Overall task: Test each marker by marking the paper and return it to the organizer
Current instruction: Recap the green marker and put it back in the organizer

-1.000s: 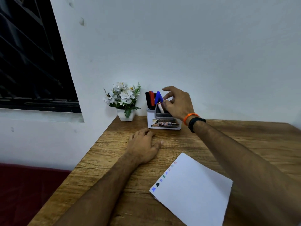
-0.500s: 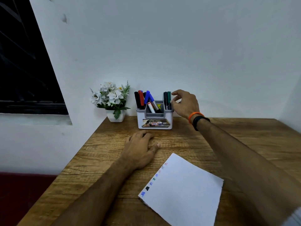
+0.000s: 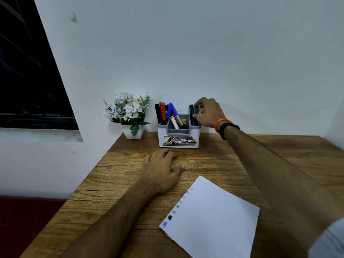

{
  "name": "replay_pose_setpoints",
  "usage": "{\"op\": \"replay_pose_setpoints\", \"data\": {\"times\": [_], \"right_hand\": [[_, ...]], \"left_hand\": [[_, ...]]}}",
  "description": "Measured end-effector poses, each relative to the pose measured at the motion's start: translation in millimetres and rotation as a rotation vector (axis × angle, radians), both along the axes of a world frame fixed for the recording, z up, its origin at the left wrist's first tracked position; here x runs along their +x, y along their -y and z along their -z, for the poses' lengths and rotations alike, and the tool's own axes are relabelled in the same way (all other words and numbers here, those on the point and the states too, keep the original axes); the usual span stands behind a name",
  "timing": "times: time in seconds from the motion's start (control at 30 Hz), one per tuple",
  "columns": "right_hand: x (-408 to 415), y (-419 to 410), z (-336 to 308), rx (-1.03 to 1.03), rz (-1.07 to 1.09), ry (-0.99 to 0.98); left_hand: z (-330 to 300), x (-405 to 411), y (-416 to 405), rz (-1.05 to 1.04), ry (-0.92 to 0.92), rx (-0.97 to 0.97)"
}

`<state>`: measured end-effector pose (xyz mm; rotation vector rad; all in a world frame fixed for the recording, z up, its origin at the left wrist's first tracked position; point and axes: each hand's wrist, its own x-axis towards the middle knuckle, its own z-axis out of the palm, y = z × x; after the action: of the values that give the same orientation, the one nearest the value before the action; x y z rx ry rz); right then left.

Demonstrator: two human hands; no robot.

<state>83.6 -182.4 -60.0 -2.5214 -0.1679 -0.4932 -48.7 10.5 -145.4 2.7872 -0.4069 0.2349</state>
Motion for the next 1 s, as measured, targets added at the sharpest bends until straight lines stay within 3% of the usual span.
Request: {"op": "replay_pose_setpoints", "data": {"times": [0.23,0.37,0.53,0.7,0.87,0.93,1.0], "right_hand": [[-18,-7,-6,0.328,-0.109,0.081],[-26,-9,0,0.131,-0.065,0.005],[-31,-3,0,0.218,-0.042,0.081],[-52,-6,-31,0.486,-0.134,0.284],[-96,-12,-34,0.688,-0.317,0.124],[-118,-14,-19,0.742,-0.384,0.012],[-135,-12,2,0.708,-0.386,-0.045]], "left_hand": [[2,1,-1,-0.001,0.007,0.002],[1,1,-1,0.001,0.013,0.004],[0,-1,-1,0.002,0.010,0.005],[-2,-2,0,0.000,-0.002,0.016],[-2,-2,-1,0.005,-0.013,0.018],[-6,-4,-1,0.018,-0.012,-0.062],[-14,-9,1,0.049,0.003,-0.342]]}}
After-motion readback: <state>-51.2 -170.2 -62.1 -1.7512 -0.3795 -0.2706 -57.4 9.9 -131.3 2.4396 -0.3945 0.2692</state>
